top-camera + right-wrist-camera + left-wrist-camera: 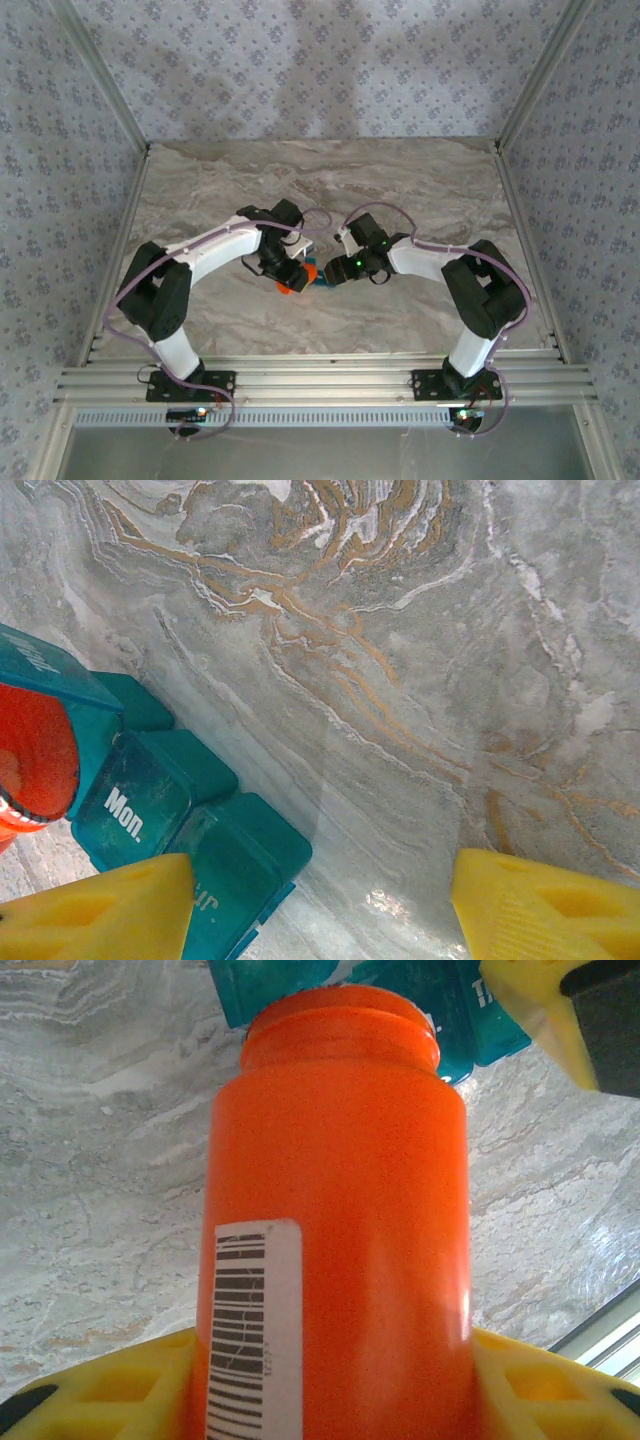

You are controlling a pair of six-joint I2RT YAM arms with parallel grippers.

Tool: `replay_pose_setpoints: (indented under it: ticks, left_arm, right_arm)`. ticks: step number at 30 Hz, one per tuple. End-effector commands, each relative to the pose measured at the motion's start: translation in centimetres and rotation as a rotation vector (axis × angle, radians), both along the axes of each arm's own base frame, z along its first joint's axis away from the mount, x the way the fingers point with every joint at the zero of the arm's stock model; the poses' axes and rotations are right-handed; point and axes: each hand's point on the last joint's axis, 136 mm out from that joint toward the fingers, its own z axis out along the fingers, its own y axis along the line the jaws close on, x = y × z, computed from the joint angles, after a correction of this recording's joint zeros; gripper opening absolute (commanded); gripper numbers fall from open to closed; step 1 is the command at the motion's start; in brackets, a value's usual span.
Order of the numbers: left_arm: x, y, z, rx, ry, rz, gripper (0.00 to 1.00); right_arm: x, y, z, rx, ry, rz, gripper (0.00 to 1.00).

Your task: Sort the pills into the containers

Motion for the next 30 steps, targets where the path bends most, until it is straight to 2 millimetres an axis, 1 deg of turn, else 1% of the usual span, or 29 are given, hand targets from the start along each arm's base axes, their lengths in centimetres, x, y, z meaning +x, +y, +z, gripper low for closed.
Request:
replay_pose_setpoints:
  ticks: [1, 11, 20, 30]
  left_arm:
    - [-0.13, 0.29, 0.54, 0.014, 0.027, -0.011, 0.0]
    - [-0.11, 0.45, 1.0, 0.028, 0.032, -0.019, 0.0]
    - [-0.19, 0.47, 1.02, 0.036, 0.043, -0.026, 0.0]
    - [-0.23, 0.29, 0.45, 0.016, 0.036, -0.012, 0.0]
  right_arm:
    - [-0.88, -1.15, -3.01, -0.061, 0.065, -0.02, 0.71]
    - [-0.91, -1.16, -3.08, -0.061, 0.069, -0.02, 0.71]
    - [-0.94, -1.16, -3.16, -0.062, 0.071, -0.019, 0.71]
    - [-0.98, -1.15, -3.24, -0.06, 0.073, -0.021, 0.71]
